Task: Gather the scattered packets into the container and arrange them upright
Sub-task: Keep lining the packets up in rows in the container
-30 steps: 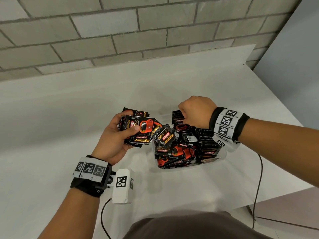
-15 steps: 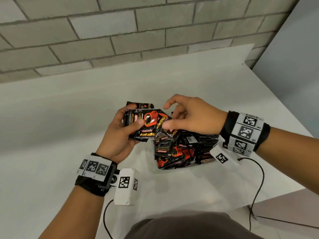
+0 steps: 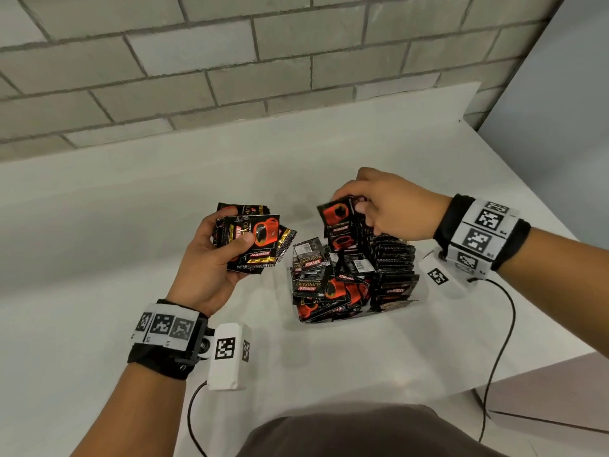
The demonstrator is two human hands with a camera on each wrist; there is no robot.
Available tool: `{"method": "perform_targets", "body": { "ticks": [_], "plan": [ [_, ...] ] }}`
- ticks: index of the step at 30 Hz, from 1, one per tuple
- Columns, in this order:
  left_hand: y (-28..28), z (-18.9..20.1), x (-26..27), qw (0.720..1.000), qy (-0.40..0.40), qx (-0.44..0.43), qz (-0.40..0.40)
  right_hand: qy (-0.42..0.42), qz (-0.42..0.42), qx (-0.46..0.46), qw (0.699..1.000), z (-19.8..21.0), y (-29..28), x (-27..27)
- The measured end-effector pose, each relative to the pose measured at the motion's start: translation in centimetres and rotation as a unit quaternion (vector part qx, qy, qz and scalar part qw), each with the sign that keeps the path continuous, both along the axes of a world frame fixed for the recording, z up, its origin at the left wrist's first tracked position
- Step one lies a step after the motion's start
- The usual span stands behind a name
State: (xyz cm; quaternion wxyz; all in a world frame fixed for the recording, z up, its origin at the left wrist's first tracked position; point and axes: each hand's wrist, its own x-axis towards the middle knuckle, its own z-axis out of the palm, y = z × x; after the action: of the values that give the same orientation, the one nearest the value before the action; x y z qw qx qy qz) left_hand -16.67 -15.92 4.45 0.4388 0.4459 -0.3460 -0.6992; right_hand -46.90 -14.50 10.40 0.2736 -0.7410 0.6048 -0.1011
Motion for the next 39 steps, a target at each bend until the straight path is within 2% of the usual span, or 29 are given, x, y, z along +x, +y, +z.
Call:
{"method": "perform_targets", "body": {
  "ticks": [2,7,15,18,24,27,32,36,39],
  "plan": [
    [0.1,-0.1,0.1,1.0,0.003,0.001,-0.001,0.049,0.019,-0.024,0.998,0.2,0.1,0.1],
    [0.2,-0.3,0.2,1.0,0.011,0.005,-0.009,0.091,0.033,-0.046,0.994,-1.2,-0.4,1.2],
    [0.4,-0.6,-0.1,0.999,0.008,0.008,-0.048,0.254,0.06,-0.055,0.964,-3.4,-1.7,1.6],
    [0.5,-0.7,-0.3,0.998,0.01,0.013,-0.057,0.26,0.062,-0.077,0.961,-3.5,-1.9,1.4],
    [0.3,-0.3,-0.3,0.998,0.006,0.008,-0.062,0.269,0.07,-0.06,0.959,-3.3,-1.8,1.0],
    [0.2,0.0,-0.6,0.998,0.002,0.002,-0.064,0.23,0.046,-0.064,0.97,-2.7,-1.5,0.9],
    [0.5,0.4,-2.0,0.997,-0.011,-0.009,-0.081,0.057,0.014,-0.071,0.996,-0.3,-0.8,1.7],
    [0.7,0.8,-3.1,0.995,-0.001,-0.026,-0.099,-0.06,-0.019,-0.034,0.997,1.0,0.6,3.4],
    [0.9,1.1,-3.9,0.993,0.008,-0.034,-0.114,-0.094,-0.016,0.005,0.995,0.9,1.3,4.4]
  ]
}}
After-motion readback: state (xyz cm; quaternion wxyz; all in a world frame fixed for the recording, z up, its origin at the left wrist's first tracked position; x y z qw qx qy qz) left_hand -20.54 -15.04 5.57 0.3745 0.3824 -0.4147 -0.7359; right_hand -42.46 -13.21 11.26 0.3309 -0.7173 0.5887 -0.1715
